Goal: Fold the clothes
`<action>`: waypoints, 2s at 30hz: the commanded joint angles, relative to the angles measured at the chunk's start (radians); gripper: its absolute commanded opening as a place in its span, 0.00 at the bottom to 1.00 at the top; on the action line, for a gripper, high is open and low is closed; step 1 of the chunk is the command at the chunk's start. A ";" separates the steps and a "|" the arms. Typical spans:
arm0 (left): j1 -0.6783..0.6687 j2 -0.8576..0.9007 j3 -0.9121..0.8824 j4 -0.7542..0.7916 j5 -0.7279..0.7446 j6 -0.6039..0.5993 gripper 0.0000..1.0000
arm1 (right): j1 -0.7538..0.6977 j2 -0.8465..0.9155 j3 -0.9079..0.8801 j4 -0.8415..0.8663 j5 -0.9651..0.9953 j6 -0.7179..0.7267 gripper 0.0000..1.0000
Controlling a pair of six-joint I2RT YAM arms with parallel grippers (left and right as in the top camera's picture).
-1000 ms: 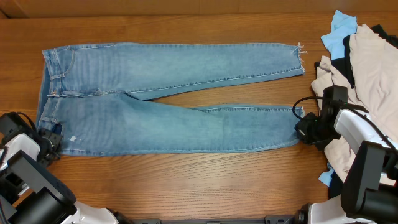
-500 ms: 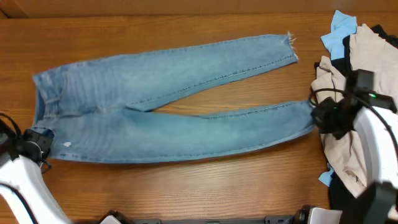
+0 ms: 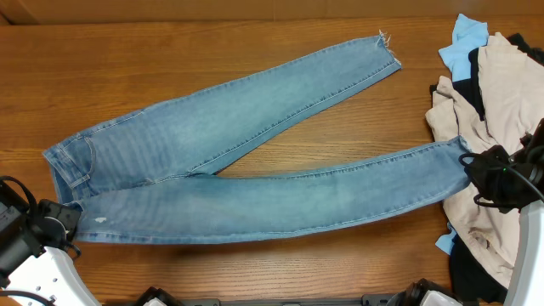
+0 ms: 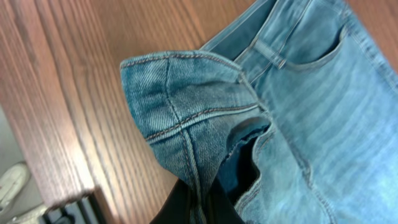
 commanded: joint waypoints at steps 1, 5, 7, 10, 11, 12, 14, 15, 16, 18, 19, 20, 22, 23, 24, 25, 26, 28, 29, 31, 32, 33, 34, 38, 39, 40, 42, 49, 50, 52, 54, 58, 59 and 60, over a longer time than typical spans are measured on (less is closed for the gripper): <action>0.005 0.004 0.037 0.042 -0.029 -0.029 0.04 | 0.036 0.042 0.114 -0.006 0.007 -0.059 0.04; 0.003 0.091 0.037 0.119 -0.029 -0.029 0.04 | 0.113 0.211 0.317 -0.087 0.018 -0.083 0.04; 0.003 0.153 0.037 0.187 -0.016 -0.029 0.04 | 0.155 0.338 0.462 -0.143 0.028 -0.090 0.04; -0.001 0.242 0.037 0.303 0.069 -0.029 0.04 | 0.216 0.523 0.658 -0.200 0.037 -0.112 0.04; -0.010 0.295 0.037 0.386 0.127 -0.028 0.04 | 0.240 0.596 0.730 -0.213 0.049 -0.111 0.04; -0.016 0.320 0.037 0.428 0.150 -0.028 0.04 | 0.251 0.626 0.757 -0.214 0.050 -0.112 0.04; -0.032 0.368 0.037 0.509 0.174 -0.029 0.04 | 0.284 0.699 0.820 -0.200 0.053 -0.113 0.04; -0.043 0.393 0.037 0.557 0.182 -0.029 0.04 | 0.303 0.733 0.848 -0.183 0.061 -0.115 0.04; -0.050 0.410 0.037 0.593 0.186 -0.029 0.04 | 0.322 0.768 0.871 -0.156 0.076 -0.115 0.04; -0.066 0.438 0.037 0.671 0.188 -0.029 0.04 | 0.342 0.803 0.885 -0.107 0.083 -0.115 0.04; -0.072 0.445 0.037 0.695 0.188 -0.029 0.04 | 0.348 0.814 0.886 -0.083 0.082 -0.115 0.04; -0.079 0.452 0.037 0.724 0.188 -0.029 0.04 | 0.354 0.829 0.886 -0.050 0.082 -0.115 0.04; -0.096 0.467 0.037 0.774 0.188 -0.029 0.04 | 0.367 0.855 0.886 0.014 0.082 -0.114 0.04; -0.107 0.473 0.037 0.794 0.184 -0.029 0.04 | 0.372 0.868 0.886 0.043 0.082 -0.114 0.04; -0.113 0.477 0.037 0.806 0.180 -0.029 0.04 | 0.373 0.874 0.886 0.052 0.082 -0.111 0.04; -0.119 0.483 0.037 0.818 0.179 -0.029 0.04 | 0.376 0.884 0.886 0.069 0.081 -0.111 0.04; -0.126 0.490 0.037 0.833 0.177 -0.029 0.04 | 0.376 0.893 0.886 0.079 0.079 -0.111 0.04; -0.138 0.507 0.037 0.853 0.176 -0.029 0.04 | 0.378 0.911 0.885 0.101 0.077 -0.111 0.04; -0.142 0.518 0.037 0.861 0.174 -0.029 0.04 | 0.378 0.916 0.885 0.113 0.075 -0.111 0.04; -0.154 0.545 0.037 0.885 0.160 -0.029 0.04 | 0.378 0.923 0.885 0.140 0.075 -0.111 0.04; -0.159 0.554 0.037 0.900 0.158 -0.029 0.04 | 0.378 0.927 0.885 0.154 0.075 -0.111 0.04; -0.162 0.563 0.037 0.916 0.157 -0.029 0.05 | 0.378 0.929 0.885 0.164 0.075 -0.111 0.04; -0.162 0.569 0.037 0.926 0.157 -0.030 0.04 | 0.378 0.933 0.885 0.172 0.074 -0.111 0.04; -0.162 0.591 0.037 0.936 0.131 -0.029 0.04 | 0.385 0.968 0.885 0.198 0.075 -0.111 0.04; -0.163 0.596 0.037 0.936 0.125 -0.029 0.04 | 0.388 0.976 0.884 0.204 0.075 -0.111 0.04; -0.163 0.602 0.037 0.937 0.123 -0.029 0.04 | 0.391 0.980 0.884 0.210 0.075 -0.110 0.04; -0.162 0.615 0.037 0.947 0.122 -0.029 0.04 | 0.402 0.995 0.883 0.231 0.075 -0.107 0.04; -0.163 0.636 0.037 1.038 0.107 -0.029 0.06 | 0.441 1.053 0.883 0.278 0.076 -0.107 0.04; -0.163 0.636 0.037 1.046 0.108 -0.030 0.07 | 0.445 1.062 0.883 0.290 0.076 -0.107 0.04; -0.163 0.639 0.037 1.048 0.105 -0.029 0.10 | 0.447 1.076 0.883 0.317 0.076 -0.103 0.04; -0.163 0.649 0.037 1.048 0.101 -0.029 0.14 | 0.447 1.086 0.883 0.335 0.079 -0.084 0.04; -0.163 0.665 0.037 1.048 0.100 -0.029 0.19 | 0.447 1.096 0.883 0.335 0.079 -0.080 0.04; -0.163 0.666 0.037 1.048 0.099 -0.029 0.19 | 0.447 1.096 0.883 0.327 0.079 -0.080 0.04; -0.163 0.666 0.037 1.051 0.087 -0.029 0.19 | 0.447 1.094 0.884 0.321 0.079 -0.076 0.04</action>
